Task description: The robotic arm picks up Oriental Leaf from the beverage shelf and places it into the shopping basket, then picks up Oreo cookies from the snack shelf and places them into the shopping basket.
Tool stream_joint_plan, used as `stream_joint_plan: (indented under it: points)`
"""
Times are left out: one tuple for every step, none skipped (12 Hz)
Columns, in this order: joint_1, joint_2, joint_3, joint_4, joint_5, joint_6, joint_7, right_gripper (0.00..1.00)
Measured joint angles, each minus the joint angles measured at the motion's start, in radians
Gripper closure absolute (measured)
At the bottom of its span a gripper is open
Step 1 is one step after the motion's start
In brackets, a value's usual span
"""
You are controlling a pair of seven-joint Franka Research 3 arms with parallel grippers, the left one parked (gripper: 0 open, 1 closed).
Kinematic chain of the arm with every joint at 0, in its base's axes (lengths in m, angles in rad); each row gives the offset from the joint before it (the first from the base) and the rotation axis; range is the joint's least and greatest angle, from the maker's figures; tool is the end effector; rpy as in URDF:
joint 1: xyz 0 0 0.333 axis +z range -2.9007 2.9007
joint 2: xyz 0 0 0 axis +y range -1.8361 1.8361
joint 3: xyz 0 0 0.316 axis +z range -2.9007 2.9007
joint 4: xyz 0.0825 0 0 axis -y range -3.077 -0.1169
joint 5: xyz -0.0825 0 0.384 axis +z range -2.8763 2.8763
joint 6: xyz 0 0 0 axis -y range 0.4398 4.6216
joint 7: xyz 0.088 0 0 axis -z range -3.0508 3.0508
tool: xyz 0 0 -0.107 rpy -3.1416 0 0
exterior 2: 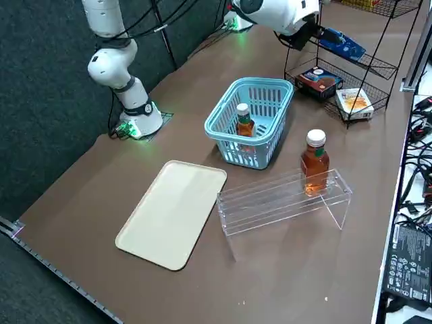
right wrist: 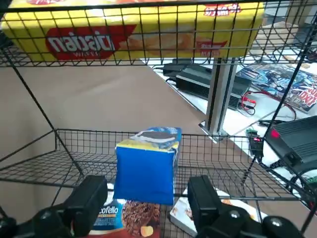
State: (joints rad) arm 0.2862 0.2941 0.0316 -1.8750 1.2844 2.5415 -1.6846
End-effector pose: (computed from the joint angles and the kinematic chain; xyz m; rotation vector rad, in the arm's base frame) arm 0.6218 0.1908 0.3885 -2.1374 -1.1829 -1.0505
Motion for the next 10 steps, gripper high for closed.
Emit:
stream_joint_plan:
  points:
    - [0.002,0.008,0.0,0.009,0.006,0.0,0.0,0.0]
    - [0.004,0.016,0.0,0.017,0.008,0.001,0.0,0.0]
    - [0.006,0.023,0.0,0.025,0.009,0.001,0.0,0.0]
    - [0.008,0.032,0.0,0.034,0.01,0.001,0.0,0.0]
    - [0.009,0.04,0.0,0.042,0.012,0.001,0.0,0.0]
    - [0.011,0.049,0.0,0.05,0.012,0.001,0.0,0.0]
    - [0.013,0.057,0.0,0.059,0.013,0.001,0.0,0.0]
    - [0.019,0.072,0.0,0.073,0.014,0.002,0.0,0.0]
    - [0.022,0.078,0.0,0.081,0.014,0.002,0.0,0.0]
    - [0.026,0.083,0.0,0.088,0.016,0.002,0.0,0.0]
